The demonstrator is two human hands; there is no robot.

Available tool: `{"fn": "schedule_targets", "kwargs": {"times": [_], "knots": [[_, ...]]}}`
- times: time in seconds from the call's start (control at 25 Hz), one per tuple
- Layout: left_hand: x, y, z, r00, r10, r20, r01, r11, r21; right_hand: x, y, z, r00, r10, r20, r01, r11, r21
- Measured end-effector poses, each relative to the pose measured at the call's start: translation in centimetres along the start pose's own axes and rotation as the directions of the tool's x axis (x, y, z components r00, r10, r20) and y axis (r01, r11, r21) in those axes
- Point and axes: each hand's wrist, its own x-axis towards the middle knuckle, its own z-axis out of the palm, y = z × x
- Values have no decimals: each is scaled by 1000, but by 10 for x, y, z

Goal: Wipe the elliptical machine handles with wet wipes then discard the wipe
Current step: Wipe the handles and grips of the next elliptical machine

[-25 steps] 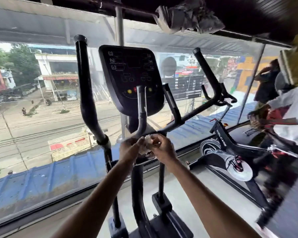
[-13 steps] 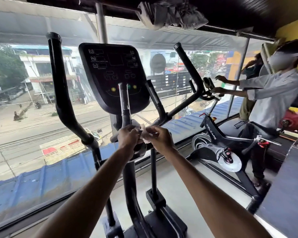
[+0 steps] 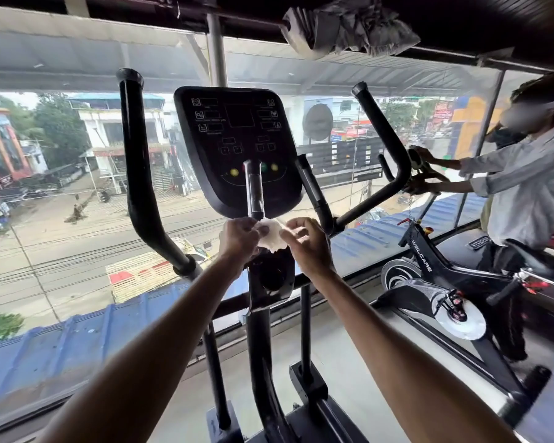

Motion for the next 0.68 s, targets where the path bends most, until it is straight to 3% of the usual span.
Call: {"fn": "schedule_targets", "kwargs": {"times": [0.12, 0.24, 0.36, 0.48, 0.56, 0.68], "knots": [[20, 4, -1, 997, 71, -6, -70, 993, 93, 11, 1, 17, 988, -149, 37, 152, 983, -102], [39, 7, -4, 995, 95, 5, -94, 986, 140, 25, -1, 32, 983, -169, 77, 176, 981, -85], [62, 6, -9, 996, 86, 34, -90, 990, 109, 51, 11, 49, 962, -273, -17, 267, 949, -166], [75, -3, -15, 986, 148, -76, -143, 988, 63, 73, 19, 63, 945, -305, -118, 269, 930, -251], [83, -16, -18, 985, 135, -103, -133, 991, 32, 78, 23, 71, 937, -338, -92, 304, 915, -266], [88, -29, -15, 998, 60, -23, -62, 993, -102, 89, 22, 79, 885, -457, -89, 409, 854, -322]]}}
